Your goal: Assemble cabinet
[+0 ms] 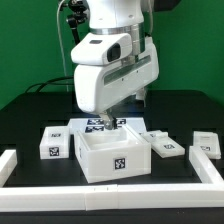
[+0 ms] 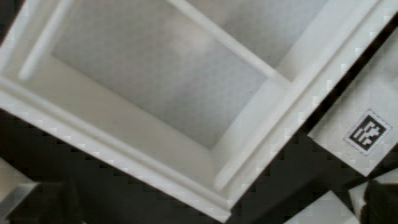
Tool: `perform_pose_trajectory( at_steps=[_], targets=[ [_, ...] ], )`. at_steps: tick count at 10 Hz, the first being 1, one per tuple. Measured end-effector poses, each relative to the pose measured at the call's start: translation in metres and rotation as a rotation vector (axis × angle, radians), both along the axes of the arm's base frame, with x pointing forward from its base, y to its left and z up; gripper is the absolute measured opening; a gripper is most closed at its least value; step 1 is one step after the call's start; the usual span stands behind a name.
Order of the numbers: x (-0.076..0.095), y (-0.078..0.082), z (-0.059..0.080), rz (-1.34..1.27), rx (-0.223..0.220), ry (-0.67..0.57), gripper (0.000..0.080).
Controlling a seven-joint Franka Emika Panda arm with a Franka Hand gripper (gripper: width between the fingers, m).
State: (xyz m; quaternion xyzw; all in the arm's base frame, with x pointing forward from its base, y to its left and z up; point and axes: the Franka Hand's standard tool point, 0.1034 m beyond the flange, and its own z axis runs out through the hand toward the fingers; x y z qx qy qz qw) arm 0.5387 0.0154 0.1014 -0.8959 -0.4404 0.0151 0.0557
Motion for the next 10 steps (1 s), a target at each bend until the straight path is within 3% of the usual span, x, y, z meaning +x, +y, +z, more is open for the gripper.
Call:
perform_pose_trajectory(
  at_steps=[6, 10],
  targets=[
    [-0.001, -0.002, -0.001, 0.026, 0.000, -0.007, 0.0798],
    [-0.031, -0.026, -0.024, 0.364, -0.007, -0.111, 0.0798]
  ],
)
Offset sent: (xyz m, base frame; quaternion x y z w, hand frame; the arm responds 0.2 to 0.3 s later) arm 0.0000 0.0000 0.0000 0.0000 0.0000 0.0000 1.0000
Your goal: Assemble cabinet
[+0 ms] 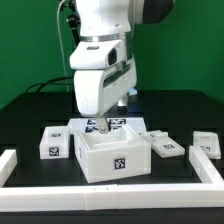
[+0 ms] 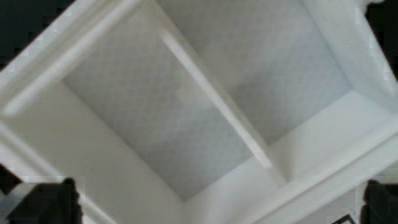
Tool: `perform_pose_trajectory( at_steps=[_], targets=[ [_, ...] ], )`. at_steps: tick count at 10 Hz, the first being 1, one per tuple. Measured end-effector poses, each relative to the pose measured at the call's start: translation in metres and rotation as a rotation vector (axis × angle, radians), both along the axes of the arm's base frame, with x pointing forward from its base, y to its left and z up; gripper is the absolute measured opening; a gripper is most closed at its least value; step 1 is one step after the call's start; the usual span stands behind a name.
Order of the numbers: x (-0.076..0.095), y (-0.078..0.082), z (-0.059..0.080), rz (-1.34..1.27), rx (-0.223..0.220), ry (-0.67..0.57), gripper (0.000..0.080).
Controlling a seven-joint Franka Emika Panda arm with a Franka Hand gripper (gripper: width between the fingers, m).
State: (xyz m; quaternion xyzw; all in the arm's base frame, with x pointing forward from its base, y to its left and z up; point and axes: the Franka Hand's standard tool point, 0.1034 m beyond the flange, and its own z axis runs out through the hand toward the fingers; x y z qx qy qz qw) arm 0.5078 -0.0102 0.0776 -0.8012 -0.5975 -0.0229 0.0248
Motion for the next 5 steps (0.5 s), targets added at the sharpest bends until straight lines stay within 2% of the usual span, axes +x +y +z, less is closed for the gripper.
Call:
perform_pose_trajectory(
  at_steps=[1, 5],
  targets=[
    [-0.0029, -0.0001, -0.0032, 0.058, -0.016, -0.018, 0.0798],
    [-0.0029, -0.0017, -0.0039, 0.070, -0.018, -0.019, 0.0798]
  ],
)
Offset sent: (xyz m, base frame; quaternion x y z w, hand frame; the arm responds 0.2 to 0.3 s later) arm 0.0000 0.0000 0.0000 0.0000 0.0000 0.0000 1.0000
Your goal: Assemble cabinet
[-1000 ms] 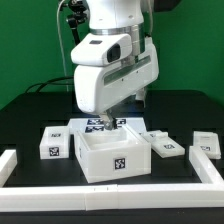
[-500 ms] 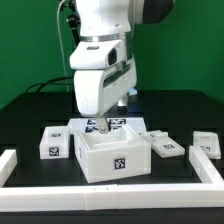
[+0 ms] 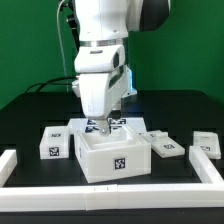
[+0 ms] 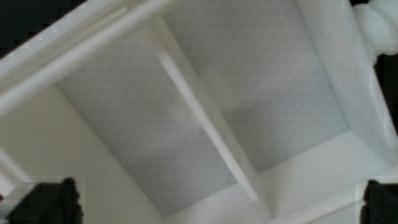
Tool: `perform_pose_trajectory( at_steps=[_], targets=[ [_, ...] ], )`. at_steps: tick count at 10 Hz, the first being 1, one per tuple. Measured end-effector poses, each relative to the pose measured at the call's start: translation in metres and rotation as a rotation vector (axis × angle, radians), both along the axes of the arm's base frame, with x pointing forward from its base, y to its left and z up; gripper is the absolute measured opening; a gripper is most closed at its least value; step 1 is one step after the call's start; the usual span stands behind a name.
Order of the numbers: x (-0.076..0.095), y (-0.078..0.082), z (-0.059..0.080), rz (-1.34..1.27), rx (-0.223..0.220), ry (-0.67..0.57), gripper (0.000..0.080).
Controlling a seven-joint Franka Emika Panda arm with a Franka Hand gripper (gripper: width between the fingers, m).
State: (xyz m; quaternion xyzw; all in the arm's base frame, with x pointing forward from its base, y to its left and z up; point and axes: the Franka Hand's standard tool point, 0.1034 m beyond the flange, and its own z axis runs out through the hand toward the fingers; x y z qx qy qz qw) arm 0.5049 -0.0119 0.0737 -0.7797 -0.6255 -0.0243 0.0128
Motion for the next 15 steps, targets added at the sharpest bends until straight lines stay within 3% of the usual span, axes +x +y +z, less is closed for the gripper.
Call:
perform_pose_trajectory(
  at_steps=[4, 8, 9, 12, 15],
  targets=[
    [-0.010, 0.002, -0.007, 0.328, -0.057, -0.013, 0.0798],
    [-0.010, 0.000, -0.007, 0.317, -0.056, -0.012, 0.0798],
    [-0.012, -0.005, -0.008, 0.420, -0.058, -0.022, 0.0798],
    [-0.036, -0.003, -0.023, 0.522, -0.055, -0.026, 0.0798],
    [-0.036, -0.004, -0.022, 0.509, -0.055, -0.022, 0.0798]
  ],
)
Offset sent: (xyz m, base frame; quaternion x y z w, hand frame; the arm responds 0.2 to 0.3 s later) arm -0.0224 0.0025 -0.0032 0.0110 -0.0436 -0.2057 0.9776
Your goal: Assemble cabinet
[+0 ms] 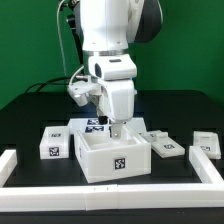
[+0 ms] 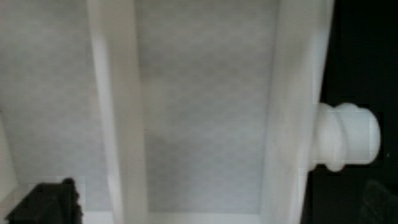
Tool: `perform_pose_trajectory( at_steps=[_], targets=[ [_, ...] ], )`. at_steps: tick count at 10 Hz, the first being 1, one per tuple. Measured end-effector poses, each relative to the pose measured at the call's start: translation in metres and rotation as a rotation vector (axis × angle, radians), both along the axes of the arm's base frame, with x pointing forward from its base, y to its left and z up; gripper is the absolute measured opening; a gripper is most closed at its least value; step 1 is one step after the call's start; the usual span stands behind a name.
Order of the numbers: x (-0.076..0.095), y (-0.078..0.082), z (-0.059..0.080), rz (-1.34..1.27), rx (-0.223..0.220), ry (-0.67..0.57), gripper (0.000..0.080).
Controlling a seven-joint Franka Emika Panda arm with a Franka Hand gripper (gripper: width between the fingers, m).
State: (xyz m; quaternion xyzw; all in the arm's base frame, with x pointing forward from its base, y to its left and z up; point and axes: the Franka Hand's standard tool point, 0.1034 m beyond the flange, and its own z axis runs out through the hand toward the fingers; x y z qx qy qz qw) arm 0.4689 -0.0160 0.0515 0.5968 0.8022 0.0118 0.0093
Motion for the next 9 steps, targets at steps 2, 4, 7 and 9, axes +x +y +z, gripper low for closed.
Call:
perform_pose_trajectory(
  at_steps=[2, 4, 7, 9],
  targets=[
    [-0.010, 0.002, 0.000, -0.001, -0.001, 0.011, 0.0798],
    [-0.024, 0.005, -0.007, 0.001, 0.002, 0.034, 0.0798],
    [-0.037, 0.007, -0.024, 0.000, 0.011, 0.062, 0.0798],
    [-0.038, 0.008, -0.037, -0.002, 0.019, 0.082, 0.0798]
  ],
)
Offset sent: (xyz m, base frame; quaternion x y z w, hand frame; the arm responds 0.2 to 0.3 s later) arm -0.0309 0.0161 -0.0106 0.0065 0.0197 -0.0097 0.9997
